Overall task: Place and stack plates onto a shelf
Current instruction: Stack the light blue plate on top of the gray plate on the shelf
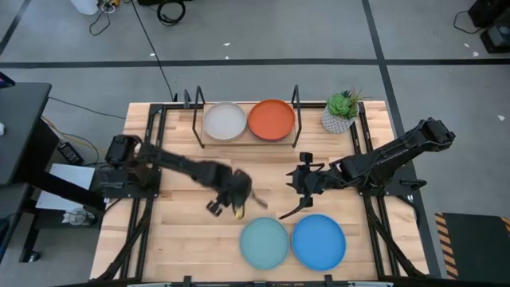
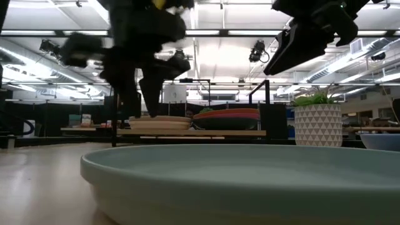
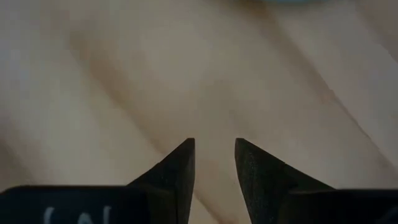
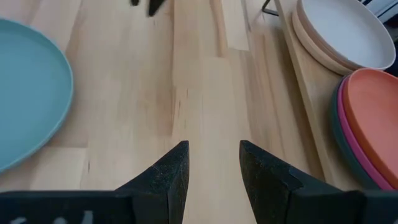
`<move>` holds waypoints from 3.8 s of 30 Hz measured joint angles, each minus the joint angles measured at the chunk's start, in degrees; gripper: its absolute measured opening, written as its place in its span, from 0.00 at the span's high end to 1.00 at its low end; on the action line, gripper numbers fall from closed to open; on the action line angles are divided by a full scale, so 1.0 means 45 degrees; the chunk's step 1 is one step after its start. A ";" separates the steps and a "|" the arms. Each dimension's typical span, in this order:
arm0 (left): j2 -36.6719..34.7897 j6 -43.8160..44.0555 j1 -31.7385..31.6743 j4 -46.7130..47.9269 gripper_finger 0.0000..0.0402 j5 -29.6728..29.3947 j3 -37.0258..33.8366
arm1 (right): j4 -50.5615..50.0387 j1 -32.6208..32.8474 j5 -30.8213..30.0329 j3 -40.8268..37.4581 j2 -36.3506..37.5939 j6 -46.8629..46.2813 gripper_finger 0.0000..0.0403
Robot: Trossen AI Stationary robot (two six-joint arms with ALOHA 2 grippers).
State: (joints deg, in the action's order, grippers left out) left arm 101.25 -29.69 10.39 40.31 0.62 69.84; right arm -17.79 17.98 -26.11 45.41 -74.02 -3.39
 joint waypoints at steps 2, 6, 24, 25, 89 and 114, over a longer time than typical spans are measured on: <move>0.0000 -0.0947 0.0831 -0.0695 0.70 -0.0546 -0.0374 | 0.0030 0.0005 -0.0005 0.0000 0.0000 0.0089 0.63; 0.0000 -0.1697 0.2140 -0.2353 0.70 -0.1259 -0.0908 | 0.0031 -0.0045 -0.0055 0.0000 0.0000 0.0298 0.63; 0.1143 -0.3586 0.4337 -0.6378 0.70 -0.1312 -0.1451 | 0.0363 -0.0374 -0.0291 0.0000 0.0005 0.1169 0.63; 0.1337 -0.3715 0.4333 -0.6534 0.70 -0.1312 -0.1451 | 0.0406 -0.0374 -0.0291 0.0000 0.0005 0.1195 0.63; -0.2454 0.2996 -0.8009 -0.0341 0.97 -0.0327 -0.0416 | 0.3044 -0.0122 0.0154 -0.1802 0.0005 -0.0709 0.63; -0.1897 0.2783 -0.7635 -0.0210 0.70 -0.0733 -0.0411 | 0.3176 0.0350 -0.0002 -0.1802 0.0005 -0.0973 0.63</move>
State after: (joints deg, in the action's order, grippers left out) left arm 92.71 -17.17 -23.97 39.37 -2.67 67.99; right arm -3.50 19.55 -26.12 37.30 -74.00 -7.76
